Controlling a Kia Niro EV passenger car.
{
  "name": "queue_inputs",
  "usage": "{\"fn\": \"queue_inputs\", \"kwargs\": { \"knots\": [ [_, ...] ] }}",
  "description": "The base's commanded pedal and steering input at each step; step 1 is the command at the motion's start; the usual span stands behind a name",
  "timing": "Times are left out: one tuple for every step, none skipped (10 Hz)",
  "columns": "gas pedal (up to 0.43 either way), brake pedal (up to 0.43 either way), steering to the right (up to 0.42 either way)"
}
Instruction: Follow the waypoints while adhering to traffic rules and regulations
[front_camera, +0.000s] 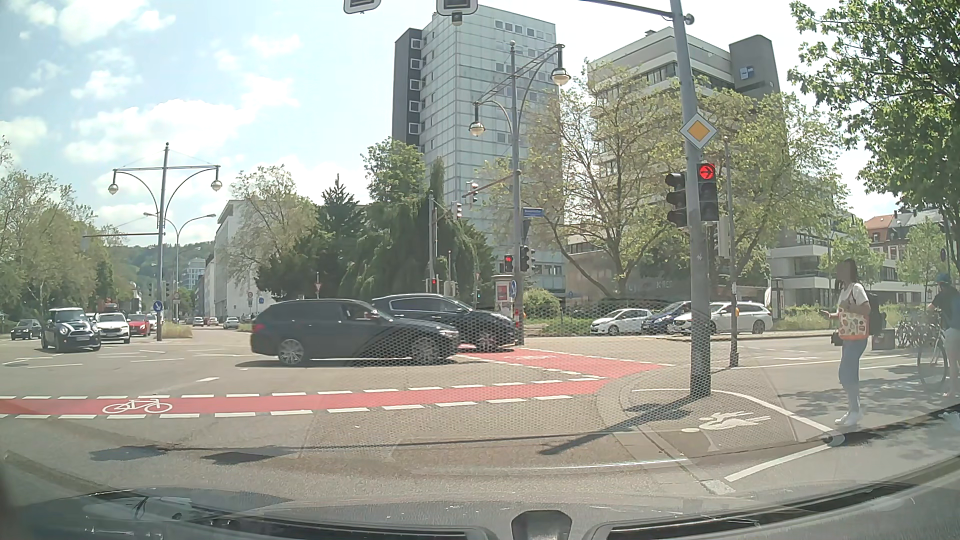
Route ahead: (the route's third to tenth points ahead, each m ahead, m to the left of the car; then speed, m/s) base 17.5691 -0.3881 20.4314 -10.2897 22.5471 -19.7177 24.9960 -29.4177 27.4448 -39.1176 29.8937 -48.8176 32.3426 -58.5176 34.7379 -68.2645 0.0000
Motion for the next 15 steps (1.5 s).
{"fn": "queue_inputs", "kwargs": {
  "knots": [
    [0.0,0.268,-0.056],
    [0.0,0.262,-0.056],
    [0.0,0.262,-0.056],
    [0.0,0.262,-0.056],
    [0.0,0.268,-0.056],
    [0.0,0.262,-0.056],
    [0.0,0.262,-0.056],
    [0.0,0.262,-0.056],
    [0.0,0.262,-0.056],
    [0.0,0.268,-0.056],
    [0.0,0.268,-0.056],
    [0.0,0.262,-0.057],
    [0.0,0.268,-0.057],
    [0.0,0.262,-0.058],
    [0.0,0.262,-0.058]
  ]
}}
